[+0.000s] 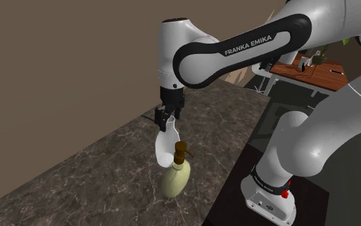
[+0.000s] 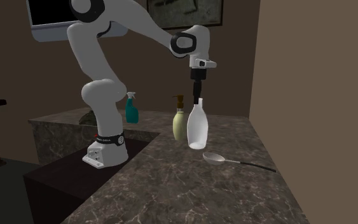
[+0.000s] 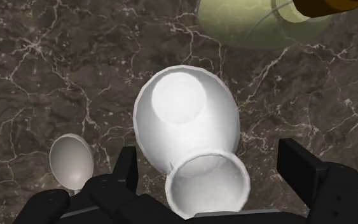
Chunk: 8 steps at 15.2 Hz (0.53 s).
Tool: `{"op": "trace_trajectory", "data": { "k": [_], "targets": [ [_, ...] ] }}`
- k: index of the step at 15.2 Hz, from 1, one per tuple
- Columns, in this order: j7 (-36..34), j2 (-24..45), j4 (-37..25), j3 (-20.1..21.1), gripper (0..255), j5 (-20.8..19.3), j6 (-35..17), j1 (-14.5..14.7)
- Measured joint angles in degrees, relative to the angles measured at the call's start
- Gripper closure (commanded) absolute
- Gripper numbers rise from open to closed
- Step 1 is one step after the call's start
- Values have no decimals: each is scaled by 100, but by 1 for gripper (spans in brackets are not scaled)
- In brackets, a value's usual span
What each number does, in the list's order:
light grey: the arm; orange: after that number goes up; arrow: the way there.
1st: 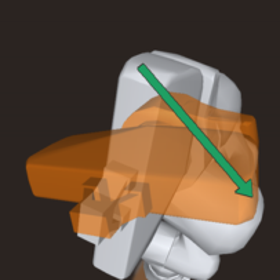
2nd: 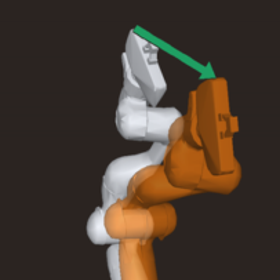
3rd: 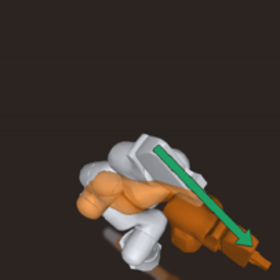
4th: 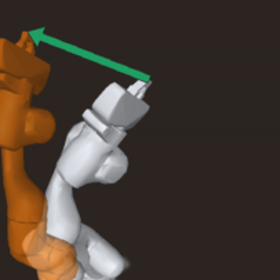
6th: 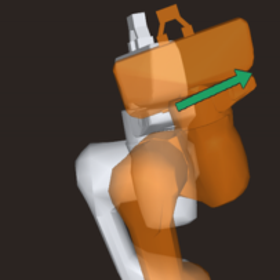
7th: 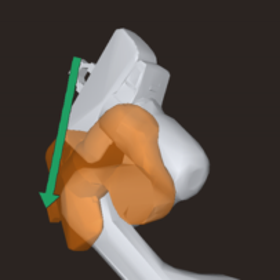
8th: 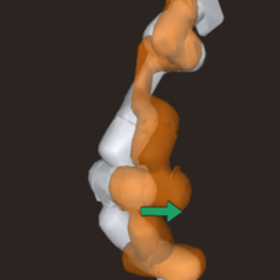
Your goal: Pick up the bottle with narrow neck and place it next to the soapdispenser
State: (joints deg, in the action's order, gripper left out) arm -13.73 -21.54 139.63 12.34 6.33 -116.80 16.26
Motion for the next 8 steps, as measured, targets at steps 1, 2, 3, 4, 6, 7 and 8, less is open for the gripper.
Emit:
{"op": "trace_trajectory", "data": {
  "k": [1, 2, 3, 4, 6, 7, 8],
  "targets": [
    [0, 0, 0, 0, 0, 0, 0, 0],
    [0, 0, 0, 0, 0, 0, 0, 0],
    [0, -21, -79, -8, 0, -5, 97, -3],
    [26, -95, -167, -38, 0, -10, 255, -12],
    [1, -170, -439, -48, 0, -15, 598, -8],
    [7, -170, -519, -59, 0, -24, 679, -15],
    [7, -179, -552, -63, 0, -25, 725, -17]
  ]
}}
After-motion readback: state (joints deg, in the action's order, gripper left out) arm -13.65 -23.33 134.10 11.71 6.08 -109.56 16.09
